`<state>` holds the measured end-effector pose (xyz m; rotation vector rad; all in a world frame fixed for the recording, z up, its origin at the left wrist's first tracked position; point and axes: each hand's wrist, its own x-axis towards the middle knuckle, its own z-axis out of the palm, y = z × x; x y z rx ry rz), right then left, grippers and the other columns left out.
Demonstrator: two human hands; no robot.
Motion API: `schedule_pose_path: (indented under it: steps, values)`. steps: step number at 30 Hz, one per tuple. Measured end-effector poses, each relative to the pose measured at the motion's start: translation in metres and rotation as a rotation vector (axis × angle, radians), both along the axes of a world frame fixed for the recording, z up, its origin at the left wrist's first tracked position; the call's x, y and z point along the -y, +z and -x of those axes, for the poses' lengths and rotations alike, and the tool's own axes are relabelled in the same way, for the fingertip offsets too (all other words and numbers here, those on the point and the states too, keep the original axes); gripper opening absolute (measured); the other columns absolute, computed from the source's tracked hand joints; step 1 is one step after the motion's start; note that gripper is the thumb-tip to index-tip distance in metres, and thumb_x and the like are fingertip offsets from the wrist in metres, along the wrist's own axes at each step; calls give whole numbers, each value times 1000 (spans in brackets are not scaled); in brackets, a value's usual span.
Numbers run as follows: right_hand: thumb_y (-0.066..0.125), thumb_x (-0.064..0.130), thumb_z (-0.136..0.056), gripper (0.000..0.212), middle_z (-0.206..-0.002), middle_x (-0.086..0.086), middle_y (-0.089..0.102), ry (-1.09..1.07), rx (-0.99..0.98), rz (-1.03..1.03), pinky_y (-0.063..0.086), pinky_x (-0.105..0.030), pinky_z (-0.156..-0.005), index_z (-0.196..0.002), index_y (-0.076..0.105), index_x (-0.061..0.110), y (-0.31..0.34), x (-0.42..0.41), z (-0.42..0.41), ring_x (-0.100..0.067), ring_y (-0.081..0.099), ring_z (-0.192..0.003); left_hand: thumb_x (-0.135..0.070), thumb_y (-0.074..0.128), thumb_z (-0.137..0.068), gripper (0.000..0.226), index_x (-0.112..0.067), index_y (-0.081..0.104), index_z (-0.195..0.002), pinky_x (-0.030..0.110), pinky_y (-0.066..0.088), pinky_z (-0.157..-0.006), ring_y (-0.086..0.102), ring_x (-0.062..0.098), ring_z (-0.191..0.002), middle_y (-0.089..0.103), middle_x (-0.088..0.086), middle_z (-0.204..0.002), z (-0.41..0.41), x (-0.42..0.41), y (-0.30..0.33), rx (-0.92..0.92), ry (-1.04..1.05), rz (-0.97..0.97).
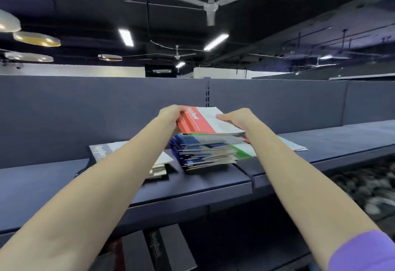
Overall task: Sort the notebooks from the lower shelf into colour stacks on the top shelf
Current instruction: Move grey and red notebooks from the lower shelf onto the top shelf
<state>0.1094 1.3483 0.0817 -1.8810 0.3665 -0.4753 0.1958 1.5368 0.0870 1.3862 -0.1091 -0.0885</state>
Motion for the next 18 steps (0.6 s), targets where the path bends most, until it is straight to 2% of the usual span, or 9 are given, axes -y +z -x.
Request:
schedule_pose_path:
  steps: [3,7,8,9,10,11,12,15,18]
  values:
    - [86,38,-75,53,-107,-3,69,-16,-25,25,43,-31,-75,-111,66,5,-7,48,1,-19,60,-87,-8,61,-94,24,-1,61,-117,28,50,-39,66,23,-67,68,13,-89,0,39,1,17,-16,11]
    - [82,34,-81,51,-115,-14,70,-24,-17,151,52,-39,-89,-115,69,-1,-20,101,-6,-30,66,-102,-5,62,-92,30,-1,57,-121,33,49,-48,66,26,-74,68,16,-104,1,89,-5,26,44,-27]
    - [79,32,-84,45,-106,-20,71,-22,-2,218,53,-41,-86,-106,70,-6,-25,113,-9,-36,66,-97,-3,61,-93,24,-2,57,-116,32,49,-47,65,25,-73,67,15,-101,2,101,-6,36,52,-31]
    - [77,30,-85,40,-87,-25,65,-21,21,269,51,-41,-73,-88,68,-8,-32,126,-11,-41,60,-82,-3,59,-94,12,-4,57,-106,31,49,-45,63,23,-69,65,14,-97,0,112,-6,47,60,-53]
    - [76,29,-85,37,-71,-22,52,-22,35,293,40,-36,-61,-74,59,-2,-39,140,-14,-37,47,-68,-5,57,-96,4,-8,54,-96,28,49,-43,61,21,-67,63,12,-92,2,123,-6,41,66,-58]
    - [75,29,-85,36,-69,-16,42,-45,38,316,31,-32,-58,-72,51,5,-47,153,-16,-30,37,-66,-6,53,-99,10,-10,50,-90,26,49,-41,60,21,-67,61,10,-86,3,134,-7,16,85,-36]
    - [72,29,-85,32,-70,-12,40,-75,39,353,27,-31,-57,-74,49,10,-53,167,-20,-26,35,-66,-8,51,-100,10,-12,49,-91,27,52,-46,60,23,-71,59,8,-84,5,144,-5,-2,110,-12]
    - [66,31,-85,27,-71,-6,44,-118,7,440,28,-32,-59,-77,47,14,-61,203,-30,-23,38,-66,-8,52,-98,12,-10,47,-108,43,56,-79,61,28,-90,59,11,-94,6,176,-4,15,147,-33]
    - [64,30,-87,34,-68,-2,43,-111,-102,491,30,-30,-55,-72,38,14,-61,230,-45,-24,41,-64,-11,56,-95,20,-9,47,-112,50,55,-84,65,33,-98,62,13,-102,2,197,-7,66,196,-100]
